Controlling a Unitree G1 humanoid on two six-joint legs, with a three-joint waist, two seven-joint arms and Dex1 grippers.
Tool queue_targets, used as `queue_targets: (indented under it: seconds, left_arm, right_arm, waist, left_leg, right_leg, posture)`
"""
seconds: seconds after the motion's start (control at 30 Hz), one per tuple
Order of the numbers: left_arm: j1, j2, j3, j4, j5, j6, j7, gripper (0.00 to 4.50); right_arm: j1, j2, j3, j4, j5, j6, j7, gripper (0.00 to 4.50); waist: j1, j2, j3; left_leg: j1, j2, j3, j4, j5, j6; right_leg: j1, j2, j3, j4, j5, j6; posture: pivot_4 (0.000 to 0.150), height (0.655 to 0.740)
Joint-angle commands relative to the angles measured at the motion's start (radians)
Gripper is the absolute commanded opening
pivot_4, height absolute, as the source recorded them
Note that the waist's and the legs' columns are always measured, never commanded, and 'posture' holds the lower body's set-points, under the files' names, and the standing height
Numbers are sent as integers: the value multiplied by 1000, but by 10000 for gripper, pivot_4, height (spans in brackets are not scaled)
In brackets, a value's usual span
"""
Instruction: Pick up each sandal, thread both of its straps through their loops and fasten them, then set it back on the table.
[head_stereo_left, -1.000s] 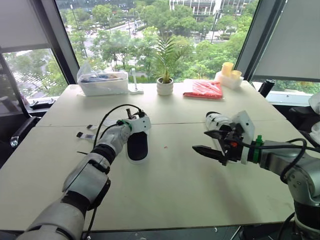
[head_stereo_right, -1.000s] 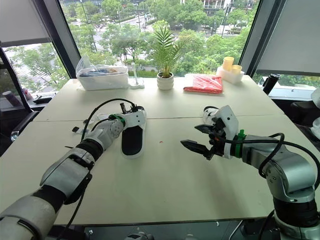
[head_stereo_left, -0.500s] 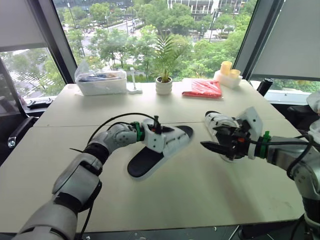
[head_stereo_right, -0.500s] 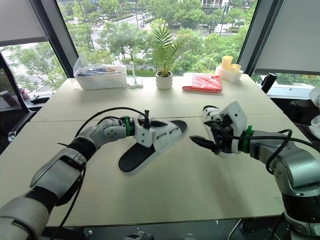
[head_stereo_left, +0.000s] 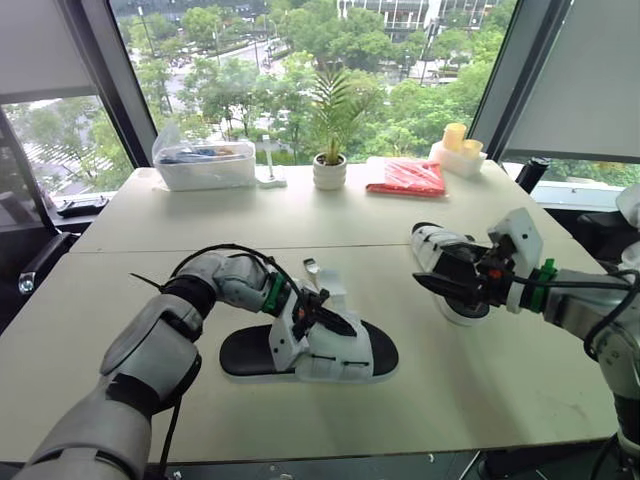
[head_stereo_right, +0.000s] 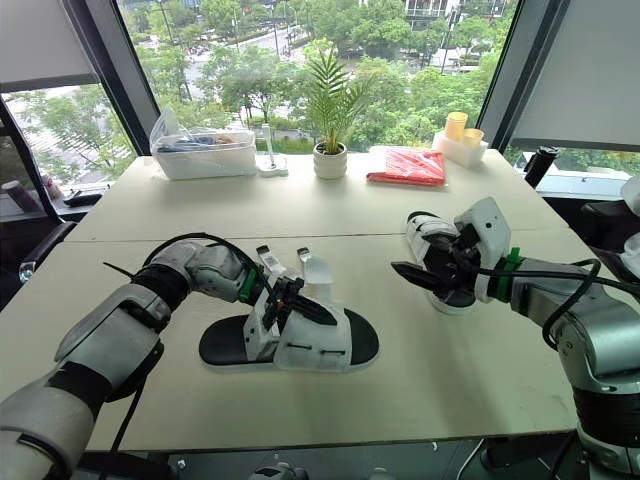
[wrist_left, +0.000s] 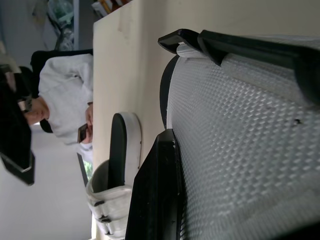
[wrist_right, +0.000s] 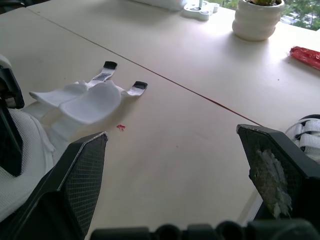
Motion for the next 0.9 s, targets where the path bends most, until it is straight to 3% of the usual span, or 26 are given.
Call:
queue_targets:
  seconds: [0.03,0.17,0.37,0.67,0.83,0.87,0.9]
  left_arm:
    - [-1,9,-11,-64,137,46,162,156]
    - [1,10,-52,-35,193,74,246,15014]
    - [5,54,-93,-22,197,51,300,44550]
    - [6,174,-138,117,-54,-58,138,44550]
    - [-1,244,-197,251,-356,-58,-41,44550]
    - [52,288,-223,134,-577,53,-191,44550]
    - [136,347,-191,-75,-877,308,-436,44550]
  right_arm:
    - [-2,-12,-30,-36,18,-10,-9,45000]
    - [-17,-14,-4,-18,7,-20,-3,45000]
    - [-33,-7,23,-4,9,-27,10,45000]
    - [-34,-1,43,3,12,-27,25,45000]
    - [-38,0,55,15,6,-36,37,45000]
    - [-39,-1,58,17,4,-37,39,45000]
    - [-39,-2,66,20,-2,-45,44,45000]
  waist:
    - [0,0,0]
    - [0,0,0]
    - [0,0,0]
    - [-4,0,0]
    - [-4,0,0]
    - [-4,0,-1]
    - [-8,1,-1]
  left_leg:
    - [0,0,0,0,0,0]
    - [0,0,0,0,0,0]
    - [0,0,0,1,0,0]
    - [3,1,1,0,0,0]
    - [3,1,1,1,0,0]
    - [3,1,1,1,0,0]
    - [3,1,1,1,0,0]
  right_leg:
    - [0,0,0,0,0,0]
    - [0,2,0,0,0,0]
    - [0,1,0,1,0,1]
    - [1,1,0,2,0,1]
    - [1,1,0,2,0,1]
    - [1,1,0,2,0,1]
    - [1,1,0,2,0,0]
  posture:
    - [1500,7400]
    - [1500,7400]
    - [1500,7400]
    - [1500,7400]
    - [1500,7400]
    - [1500,7400]
    - [1500,7400]
